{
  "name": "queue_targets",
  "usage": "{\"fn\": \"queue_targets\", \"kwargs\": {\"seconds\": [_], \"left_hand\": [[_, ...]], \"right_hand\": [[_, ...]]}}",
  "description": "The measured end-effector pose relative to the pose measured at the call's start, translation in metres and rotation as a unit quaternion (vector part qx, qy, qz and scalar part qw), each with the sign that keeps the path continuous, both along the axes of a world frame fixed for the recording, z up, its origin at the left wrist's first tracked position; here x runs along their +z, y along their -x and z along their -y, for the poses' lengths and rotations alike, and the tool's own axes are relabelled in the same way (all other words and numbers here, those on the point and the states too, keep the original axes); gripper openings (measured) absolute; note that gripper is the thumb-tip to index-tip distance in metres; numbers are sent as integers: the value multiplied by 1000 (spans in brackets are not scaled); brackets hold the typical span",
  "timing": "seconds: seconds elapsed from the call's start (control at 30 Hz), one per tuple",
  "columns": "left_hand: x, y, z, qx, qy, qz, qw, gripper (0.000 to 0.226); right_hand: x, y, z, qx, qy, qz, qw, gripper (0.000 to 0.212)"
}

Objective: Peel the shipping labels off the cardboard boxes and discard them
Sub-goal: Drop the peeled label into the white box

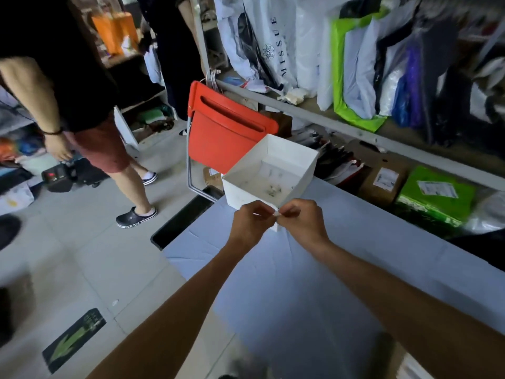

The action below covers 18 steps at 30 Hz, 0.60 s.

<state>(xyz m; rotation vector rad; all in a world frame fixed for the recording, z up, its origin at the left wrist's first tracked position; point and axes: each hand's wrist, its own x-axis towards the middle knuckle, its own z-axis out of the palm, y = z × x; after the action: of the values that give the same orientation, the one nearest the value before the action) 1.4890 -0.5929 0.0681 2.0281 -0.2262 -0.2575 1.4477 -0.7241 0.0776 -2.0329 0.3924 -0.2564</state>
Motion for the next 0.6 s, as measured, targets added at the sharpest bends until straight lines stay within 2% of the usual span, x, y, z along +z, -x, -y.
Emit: {"fn": "queue_targets", "kwargs": {"seconds": [0.33, 0.4, 0.47, 0.5, 0.57, 0.6], "left_hand": [[10, -73, -1, -81, -2, 53, 995, 12], [11, -86, -1, -98, -26, 68, 992, 11], [12, -105, 0, -136, -98, 102, 981, 16], [15, -115, 2, -163, -166, 125, 964, 21], [25, -135, 4, -212, -325, 170, 906, 41], [31, -143, 4, -227, -377, 184, 879, 50]], "right_hand": [[14, -57, -2, -21, 48, 4, 999, 11], [16, -69, -4, -17, 63, -12, 998, 14], [18, -86, -3, -3, 108, -22, 994, 13], [18, -97, -1, 12, 148, -26, 989, 14], [19, -119, 3, 38, 214, -48, 975, 27], [21, -128, 6, 45, 225, -67, 971, 35]]}}
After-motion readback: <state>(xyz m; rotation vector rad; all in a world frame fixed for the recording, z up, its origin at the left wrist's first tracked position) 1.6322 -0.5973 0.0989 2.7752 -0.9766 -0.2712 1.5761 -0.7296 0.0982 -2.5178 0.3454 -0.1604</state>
